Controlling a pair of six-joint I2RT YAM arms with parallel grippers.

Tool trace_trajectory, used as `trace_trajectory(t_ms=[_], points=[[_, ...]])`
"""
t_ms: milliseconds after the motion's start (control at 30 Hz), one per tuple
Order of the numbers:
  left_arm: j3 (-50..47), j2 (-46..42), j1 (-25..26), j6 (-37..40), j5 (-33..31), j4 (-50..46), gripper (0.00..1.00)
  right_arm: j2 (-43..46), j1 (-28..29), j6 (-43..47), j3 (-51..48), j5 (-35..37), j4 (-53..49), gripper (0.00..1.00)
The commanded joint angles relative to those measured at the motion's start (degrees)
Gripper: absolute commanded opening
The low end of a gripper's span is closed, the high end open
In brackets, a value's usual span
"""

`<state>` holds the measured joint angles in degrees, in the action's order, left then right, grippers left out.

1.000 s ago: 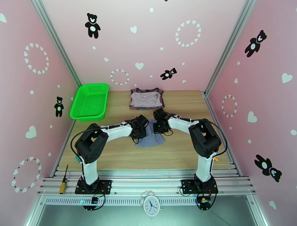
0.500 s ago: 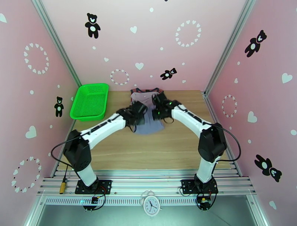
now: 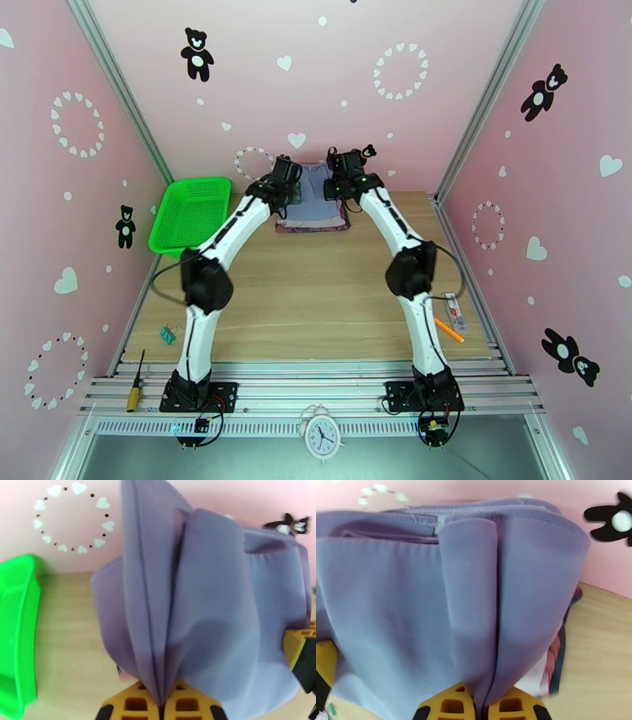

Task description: Fold and stack the mixed laundry pile

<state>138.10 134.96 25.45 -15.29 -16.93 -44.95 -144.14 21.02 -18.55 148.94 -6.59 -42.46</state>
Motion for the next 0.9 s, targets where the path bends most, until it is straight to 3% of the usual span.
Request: trace_trajectory(t_ms=[0,233,433,700,767,800,833,867], points=[[8.52,6.68,-1.35,3.87,-0.04,-2.88,0.0,-5.14,-1.95,-2.55,4.96,-1.49,-0.29,0.0],[12.95,16.6,-3.86,3.07,0.43,0.98,0.0,-12.29,-3.16,-4.78,5.28,-0.91,7.02,0.0],[12.97,18.74,-5.07,2.48,-0.62,4.69,0.0,-15.89,-3.51,-6.09,6.79,-0.26,10.75,0.0],[13.8,19.2,-5.23,2.73,0.92,6.4,0.0,-14.22,-3.96,-7.38,6.81,-0.31,12.22,0.0],[14.11,20.11,-5.42,2.43,1.65,5.71,0.0,-14.37,-4.03,-7.45,6.79,-0.41,11.99,0.1],[14.06,20.47,-5.5,2.2,2.12,5.38,0.06,-14.57,-4.01,-7.5,6.8,-0.59,11.81,0.18],[14.04,20.91,-5.59,2.12,2.45,5.3,0.16,-14.75,-4.05,-7.46,6.8,-0.82,11.64,0.28],[13.96,21.33,-5.58,2.18,2.77,5.14,0.33,-14.92,-4.05,-7.47,6.75,-1.05,11.34,0.4]])
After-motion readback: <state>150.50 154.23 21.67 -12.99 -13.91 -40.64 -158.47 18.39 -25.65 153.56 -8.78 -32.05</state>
